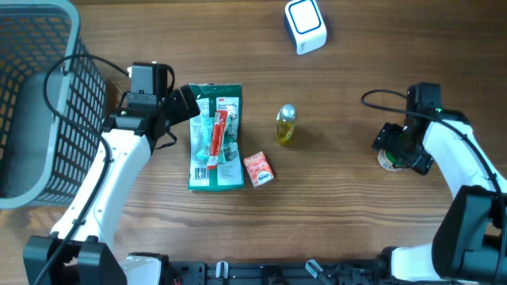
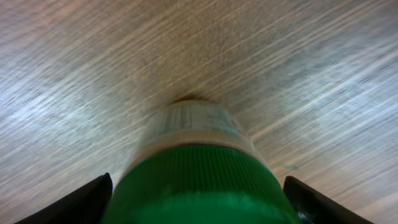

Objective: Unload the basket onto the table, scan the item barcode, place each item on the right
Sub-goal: 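Move right gripper to the yellow Vim bottle and grasp its neck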

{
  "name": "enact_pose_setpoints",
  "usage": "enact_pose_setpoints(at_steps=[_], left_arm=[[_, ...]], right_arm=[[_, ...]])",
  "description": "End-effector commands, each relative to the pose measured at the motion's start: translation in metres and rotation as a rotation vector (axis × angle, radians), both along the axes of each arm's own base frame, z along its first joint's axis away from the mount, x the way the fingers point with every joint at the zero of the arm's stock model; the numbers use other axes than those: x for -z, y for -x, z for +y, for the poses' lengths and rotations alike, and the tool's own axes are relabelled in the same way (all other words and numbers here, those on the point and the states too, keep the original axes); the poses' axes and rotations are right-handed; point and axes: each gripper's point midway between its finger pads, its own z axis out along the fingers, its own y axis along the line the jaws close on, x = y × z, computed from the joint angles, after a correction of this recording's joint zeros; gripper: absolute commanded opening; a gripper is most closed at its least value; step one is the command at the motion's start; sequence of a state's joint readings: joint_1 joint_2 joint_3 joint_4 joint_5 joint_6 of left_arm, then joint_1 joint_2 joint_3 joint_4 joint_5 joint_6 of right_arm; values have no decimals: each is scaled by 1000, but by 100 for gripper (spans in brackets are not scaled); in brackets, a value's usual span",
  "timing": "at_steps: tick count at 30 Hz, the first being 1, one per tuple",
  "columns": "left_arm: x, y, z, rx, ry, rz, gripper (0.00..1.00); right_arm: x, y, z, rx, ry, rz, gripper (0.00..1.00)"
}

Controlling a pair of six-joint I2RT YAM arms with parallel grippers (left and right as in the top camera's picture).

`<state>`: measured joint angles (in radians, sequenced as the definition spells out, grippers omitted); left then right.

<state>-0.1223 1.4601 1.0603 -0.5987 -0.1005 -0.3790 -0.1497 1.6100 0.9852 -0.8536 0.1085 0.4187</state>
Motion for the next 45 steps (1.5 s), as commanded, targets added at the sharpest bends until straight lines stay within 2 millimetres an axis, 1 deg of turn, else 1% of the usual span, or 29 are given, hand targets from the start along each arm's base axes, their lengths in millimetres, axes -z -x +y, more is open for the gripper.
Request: enact_pose_setpoints(at_steps=[1,2,5,6,7,8,9,12,14,15,16,18,20,21,22,23,25,27,30,32,35,36,38,40,43,45], left_arm=[[-7,-3,1,2,-7,-18,100],[-7,-3,1,2,-7,-18,100],[-7,-3,1,2,-7,-18,100],[-7,-3,1,2,-7,-18,100],[-7,-3,1,2,-7,-18,100],[-7,-3,1,2,-7,-18,100],[-7,-3,1,2,-7,-18,100],[-7,-3,1,2,-7,-18,100],[-7,-3,1,2,-7,-18,100],[-7,-3,1,2,-7,-18,100],[-7,-3,1,2,-7,-18,100],[-7,-3,1,2,-7,-18,100],[-7,-3,1,2,-7,-18,100],[-7,-3,1,2,-7,-18,100],[-7,-3,1,2,-7,-18,100],[-7,-3,1,2,-7,-18,100],[-7,-3,1,2,-7,-18,100],[-7,-3,1,2,-7,-18,100],[-7,-3,1,2,-7,-18,100],[-7,-3,1,2,-7,-18,100],[-7,-3,1,2,-7,-18,100],[-7,-3,1,2,-7,-18,100],[-7,-3,1,2,-7,-18,100],[-7,-3,1,2,-7,-18,100],[-7,-3,1,2,-7,-19,100],[-7,-3,1,2,-7,-18,100]], right_arm=[[-69,-45,-6,1,6,-132,88],[-93,-52,1,-30,-31,-156,88],[-127,-63,26,-95,-151,-214,88],[-136,-66,42,-121,-222,-242,89],[-139,-68,51,-134,-263,-256,91],[-143,-69,67,-161,-336,-272,95],[-144,-69,77,-178,-355,-269,100],[-143,-68,93,-176,-369,-257,99],[-145,-70,109,-191,-379,-262,99],[-145,-71,123,-214,-378,-268,100],[-146,-73,137,-194,-376,-274,100],[-148,-76,154,-184,-388,-291,100],[-154,-83,178,-233,-406,-337,100],[-159,-86,196,-286,-407,-374,99],[-161,-88,206,-308,-397,-393,99],[-161,-88,215,-293,-365,-409,99],[-160,-86,225,-260,-279,-436,99],[-159,-84,230,-236,-192,-463,99],[-154,-83,240,-251,-79,-498,100],[-146,-85,252,-285,-61,-499,100],[-133,-88,259,-288,-75,-474,100],[-126,-87,260,-291,-72,-455,97],[-113,-87,263,-281,-78,-420,88],[-102,-87,265,-248,-81,-393,86],[-84,-87,267,-230,-77,-353,79],[-77,-86,266,-231,-68,-334,78]])
